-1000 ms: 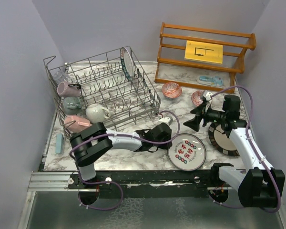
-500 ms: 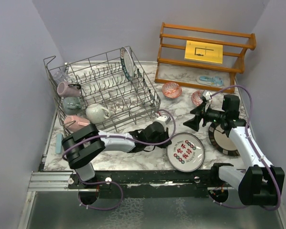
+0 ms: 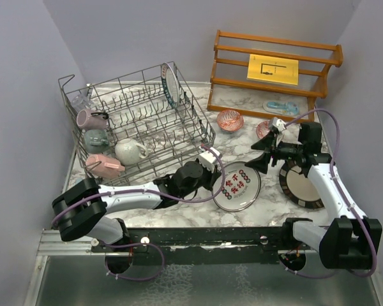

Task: Load the mixed dishes into the dish rack
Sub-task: Pick up the plate at the center of the board.

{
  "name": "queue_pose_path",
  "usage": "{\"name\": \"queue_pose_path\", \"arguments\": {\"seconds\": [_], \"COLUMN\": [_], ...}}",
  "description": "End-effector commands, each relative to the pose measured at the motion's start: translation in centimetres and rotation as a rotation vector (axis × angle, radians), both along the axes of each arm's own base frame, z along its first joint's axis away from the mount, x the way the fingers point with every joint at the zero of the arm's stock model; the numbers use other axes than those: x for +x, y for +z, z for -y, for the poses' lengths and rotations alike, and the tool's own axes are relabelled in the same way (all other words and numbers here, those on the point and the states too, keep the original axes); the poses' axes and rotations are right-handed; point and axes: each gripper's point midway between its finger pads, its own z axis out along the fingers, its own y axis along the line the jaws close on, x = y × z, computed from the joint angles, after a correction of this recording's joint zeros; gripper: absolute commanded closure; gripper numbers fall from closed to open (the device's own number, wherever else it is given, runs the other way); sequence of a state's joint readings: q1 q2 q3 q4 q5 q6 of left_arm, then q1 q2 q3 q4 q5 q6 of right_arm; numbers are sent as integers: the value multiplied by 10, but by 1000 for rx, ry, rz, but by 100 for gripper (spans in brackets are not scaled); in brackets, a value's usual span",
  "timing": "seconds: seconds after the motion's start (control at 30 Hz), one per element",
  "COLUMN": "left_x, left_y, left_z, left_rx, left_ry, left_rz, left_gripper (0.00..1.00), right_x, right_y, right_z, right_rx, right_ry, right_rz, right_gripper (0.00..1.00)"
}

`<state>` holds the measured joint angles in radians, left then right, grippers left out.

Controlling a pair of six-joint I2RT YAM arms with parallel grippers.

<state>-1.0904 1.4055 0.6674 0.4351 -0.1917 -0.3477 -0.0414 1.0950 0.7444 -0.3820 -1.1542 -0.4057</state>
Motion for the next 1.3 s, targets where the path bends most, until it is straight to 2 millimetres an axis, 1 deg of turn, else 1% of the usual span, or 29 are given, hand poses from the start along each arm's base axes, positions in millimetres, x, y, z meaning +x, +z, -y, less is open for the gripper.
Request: {"name": "queue_pose_path", "arguments": {"seconds": [0.0,0.03,0.1,0.17,0.2,0.27,0.33,0.37,0.43,0.53,0.63,0.7,0.83,0.9,1.03,1.07,1.1,1.2,1.23,1.27], "left_x": [11,11,11,11,11,11,11,11,11,13,15,16,17,18,18,18,19,19,19,20], "left_y": [32,34,38,43,46,47,47,47,47,49,51,52,52,52,53,54,54,56,59,60], "left_z": [-8,-9,-12,-14,-15,-17,-18,-19,-20,-20,-18,-17,-14,-15,-16,-16,-16,-18,-19,-21], "left_rx": [-26,-23,-17,-15,-16,-9,2,6,8,7,9,11,14,15,10,6,5,-10,-20,-24], "left_ry": [14,11,7,-3,-7,-14,-18,-20,-17,-15,-11,-12,-16,-15,-7,-3,2,21,36,50], "left_rz": [157,174,204,234,252,275,286,290,297,316,330,336,340,341,340,338,336,312,300,280], "left_gripper": [100,100,100,100,100,100,100,100,100,100,100,100,100,100,100,100,100,100,97,86], "right_x": [-1,-2,-4,-7,-7,-1,5,5,1,-7,-9,-10,-11,-11,-11,-11,-10,-6,-4,-2], "right_y": [-12,-21,-29,-36,-40,-50,-57,-59,-62,-68,-74,-75,-77,-78,-76,-74,-73,-66,-63,-59], "right_z": [-1,-1,-1,-2,-3,-1,1,1,-2,-7,-8,-9,-11,-11,-11,-11,-11,-10,-10,-9], "right_rx": [-29,-42,-53,-57,-55,-69,-76,-70,-42,-4,5,18,22,23,26,25,23,13,10,6], "right_ry": [117,139,195,250,265,255,231,231,244,272,281,286,291,292,292,291,290,273,262,254], "right_rz": [57,38,58,108,123,120,79,57,13,-36,-70,-85,-97,-103,-108,-108,-110,-114,-121,-118], "right_gripper": [15,16,18,11,10,10,10,12,18,36,50,58,71,80,96,98,99,99,99,99]}}
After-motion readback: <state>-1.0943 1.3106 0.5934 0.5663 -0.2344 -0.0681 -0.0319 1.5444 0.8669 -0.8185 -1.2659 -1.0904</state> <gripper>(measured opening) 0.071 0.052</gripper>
